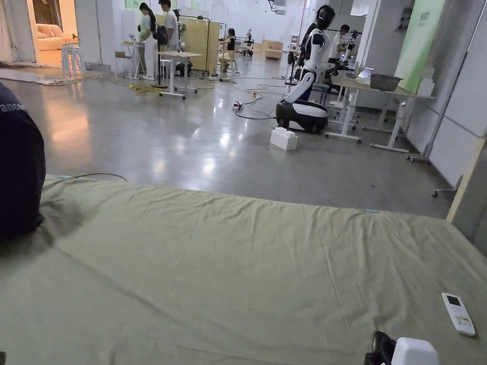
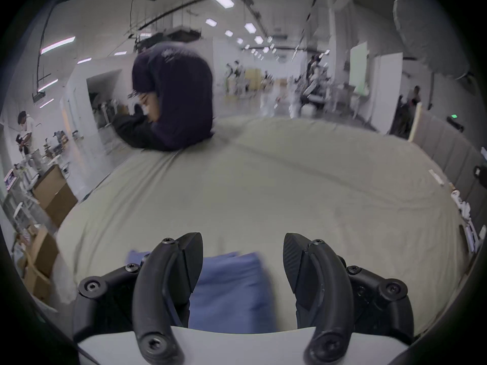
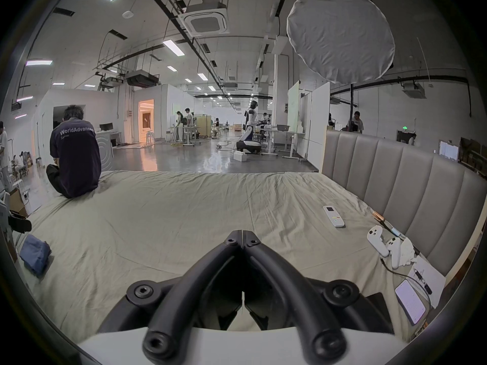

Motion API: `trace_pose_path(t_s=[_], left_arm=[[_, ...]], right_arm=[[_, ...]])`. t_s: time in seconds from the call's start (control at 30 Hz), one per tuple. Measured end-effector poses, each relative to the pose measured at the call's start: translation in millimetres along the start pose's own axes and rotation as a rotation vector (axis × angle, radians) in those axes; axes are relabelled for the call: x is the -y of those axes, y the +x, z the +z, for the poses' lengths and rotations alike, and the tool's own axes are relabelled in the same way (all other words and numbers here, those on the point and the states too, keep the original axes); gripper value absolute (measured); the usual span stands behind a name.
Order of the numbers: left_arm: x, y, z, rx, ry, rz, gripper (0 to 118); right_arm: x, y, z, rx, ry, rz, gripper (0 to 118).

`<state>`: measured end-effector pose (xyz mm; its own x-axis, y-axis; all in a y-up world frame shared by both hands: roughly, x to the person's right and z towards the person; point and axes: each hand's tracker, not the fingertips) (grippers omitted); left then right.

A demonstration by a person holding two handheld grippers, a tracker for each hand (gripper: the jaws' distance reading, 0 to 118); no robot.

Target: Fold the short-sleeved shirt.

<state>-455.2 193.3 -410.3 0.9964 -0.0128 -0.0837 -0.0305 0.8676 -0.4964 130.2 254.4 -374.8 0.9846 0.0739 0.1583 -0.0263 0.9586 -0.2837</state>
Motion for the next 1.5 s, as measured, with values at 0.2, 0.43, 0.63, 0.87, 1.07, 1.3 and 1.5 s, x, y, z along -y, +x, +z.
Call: trace_pose_path(t_s=[0.2,0.43,0.63,0.87,1.07,1.3,1.5], left_arm=[[-18,110,11,0.042,0.179,-0.022,64],[-33,224,38,0.074,0.304,-0.078,24],[-41,245,47,0.081,0.331,-0.030,8],[-34,236,48,0.062,0.305,0.035,3],[-30,228,49,0.068,0.307,0.030,3],[-31,232,53,0.061,0.336,-0.018,3],[-35,236,52,0.053,0.343,-0.035,3]], right_arm=[[4,-7,0,-0.005,0.030,-0.006,0],[2,-11,4,-0.010,0.085,-0.004,0],[0,-10,12,-0.015,0.116,-0.004,0],[5,-10,16,-0.017,0.125,0.004,0],[6,-13,16,-0.019,0.123,0.004,0],[9,-17,14,-0.029,0.113,0.010,0],[7,-17,13,-0.030,0.115,0.011,0]])
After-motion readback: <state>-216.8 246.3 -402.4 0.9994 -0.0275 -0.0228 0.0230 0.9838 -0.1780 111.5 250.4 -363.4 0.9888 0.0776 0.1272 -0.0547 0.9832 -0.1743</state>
